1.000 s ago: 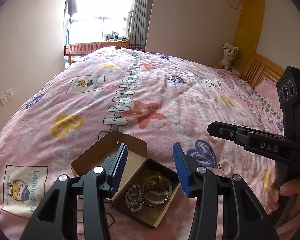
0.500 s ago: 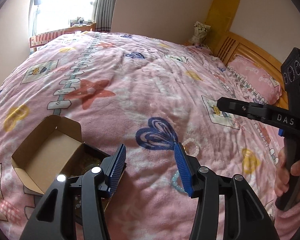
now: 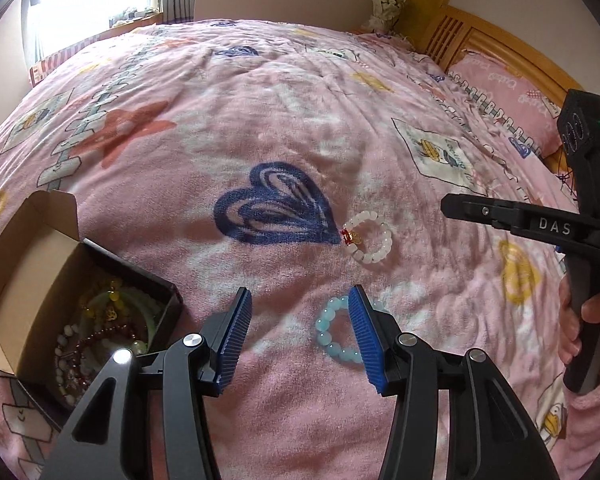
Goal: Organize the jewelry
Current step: 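Move both tools back over the light-blue and white bracelets on the bed, then grasp the light-blue bead bracelet with the left tool while the right tool grasps the white gold-charm bracelet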
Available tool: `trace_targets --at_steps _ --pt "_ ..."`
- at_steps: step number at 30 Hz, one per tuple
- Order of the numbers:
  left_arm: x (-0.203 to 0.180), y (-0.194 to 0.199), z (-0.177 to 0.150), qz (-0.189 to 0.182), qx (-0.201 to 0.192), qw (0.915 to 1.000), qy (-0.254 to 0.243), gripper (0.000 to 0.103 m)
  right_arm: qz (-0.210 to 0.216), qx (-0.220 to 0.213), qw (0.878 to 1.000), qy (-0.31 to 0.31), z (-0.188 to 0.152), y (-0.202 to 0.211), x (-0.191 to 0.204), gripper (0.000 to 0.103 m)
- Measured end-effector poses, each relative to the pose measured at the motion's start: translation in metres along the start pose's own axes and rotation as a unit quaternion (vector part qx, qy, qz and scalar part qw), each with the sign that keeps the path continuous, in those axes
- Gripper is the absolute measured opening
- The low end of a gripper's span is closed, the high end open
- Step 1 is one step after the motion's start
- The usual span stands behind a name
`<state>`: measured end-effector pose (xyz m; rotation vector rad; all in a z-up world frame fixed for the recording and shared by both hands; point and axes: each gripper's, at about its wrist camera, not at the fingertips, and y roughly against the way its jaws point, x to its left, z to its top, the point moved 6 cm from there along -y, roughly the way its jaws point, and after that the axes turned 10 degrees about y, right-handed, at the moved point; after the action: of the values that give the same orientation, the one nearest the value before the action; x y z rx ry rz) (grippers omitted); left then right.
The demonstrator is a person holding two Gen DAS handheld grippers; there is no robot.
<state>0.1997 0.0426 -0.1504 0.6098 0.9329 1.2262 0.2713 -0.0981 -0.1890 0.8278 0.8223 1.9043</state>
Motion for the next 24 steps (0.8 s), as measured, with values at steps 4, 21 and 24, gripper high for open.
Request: trace_targets --at_steps 4,21,24 --pt "-0.004 -0.018 -0.009 0.003 0.02 0.9998 0.004 0.052 0.003 0.021 1.0 -0.013 -0.01 -0.027 -0.01 0.033" --pt "-0.008 -0.071 -0.038 0.052 0.05 0.9972 -0.021 0.052 0.027 0.031 0.997 -0.071 -0.015 -0.09 -0.033 0.033" --pt "-0.01 -0.071 -0.038 0.06 0.043 0.997 -0.023 0.052 0.018 0.026 0.997 -0.064 -0.015 -0.091 -0.031 0.033"
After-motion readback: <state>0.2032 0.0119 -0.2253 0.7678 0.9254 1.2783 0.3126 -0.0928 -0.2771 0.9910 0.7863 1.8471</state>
